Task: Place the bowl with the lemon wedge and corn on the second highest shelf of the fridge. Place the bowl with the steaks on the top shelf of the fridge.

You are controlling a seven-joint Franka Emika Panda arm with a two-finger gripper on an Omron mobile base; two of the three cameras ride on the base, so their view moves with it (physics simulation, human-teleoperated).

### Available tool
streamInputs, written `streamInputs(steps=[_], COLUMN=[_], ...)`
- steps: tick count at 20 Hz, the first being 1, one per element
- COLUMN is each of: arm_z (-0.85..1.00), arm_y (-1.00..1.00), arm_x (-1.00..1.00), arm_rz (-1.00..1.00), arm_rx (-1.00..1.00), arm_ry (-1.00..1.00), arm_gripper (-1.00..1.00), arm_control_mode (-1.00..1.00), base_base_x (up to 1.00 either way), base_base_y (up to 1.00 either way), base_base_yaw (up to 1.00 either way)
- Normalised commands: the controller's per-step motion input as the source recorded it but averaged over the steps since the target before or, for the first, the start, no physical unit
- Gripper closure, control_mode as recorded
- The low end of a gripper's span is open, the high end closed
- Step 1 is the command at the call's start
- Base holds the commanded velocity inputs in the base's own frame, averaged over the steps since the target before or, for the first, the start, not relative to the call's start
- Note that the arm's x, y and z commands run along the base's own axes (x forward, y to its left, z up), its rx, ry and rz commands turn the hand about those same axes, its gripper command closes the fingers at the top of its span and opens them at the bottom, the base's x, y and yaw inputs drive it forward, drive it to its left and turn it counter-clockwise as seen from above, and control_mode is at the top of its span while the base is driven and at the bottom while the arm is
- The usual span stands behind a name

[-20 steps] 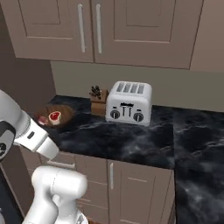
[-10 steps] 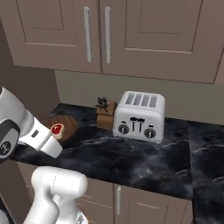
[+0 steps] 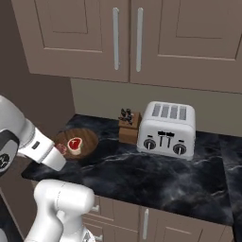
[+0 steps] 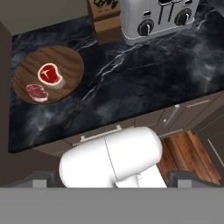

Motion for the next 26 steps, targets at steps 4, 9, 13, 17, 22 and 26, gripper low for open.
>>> streamInputs(steps=[4, 9, 13, 17, 22, 26], arm_z=[-0.38, -0.61, -0.53, -0.62, -0.58, -0.46], arm_y=[-0.07, -0.12, -0.02, 0.04, 0.12, 0.21], arm_x=[0.92, 1.0, 0.83, 0.8, 0.84, 0.8], arm_rz=[0.02, 0.02, 0.02, 0.0, 0.0, 0.0], arm_rx=[0.01, 0.1, 0.06, 0.0, 0.04, 0.05], arm_ry=[0.0, 0.06, 0.08, 0.15, 0.19, 0.14], arm_gripper=[-1.0, -1.0, -1.0, -1.0, -1.0, -1.0], arm_control_mode=[-1.0, -1.0, -1.0, -1.0, -1.0, -1.0], base_base_x=[0.0, 0.0, 0.0, 0.0, 0.0, 0.0], base_base_y=[0.0, 0.0, 0.0, 0.0, 0.0, 0.0], base_base_yaw=[0.0, 0.0, 0.0, 0.0, 0.0, 0.0])
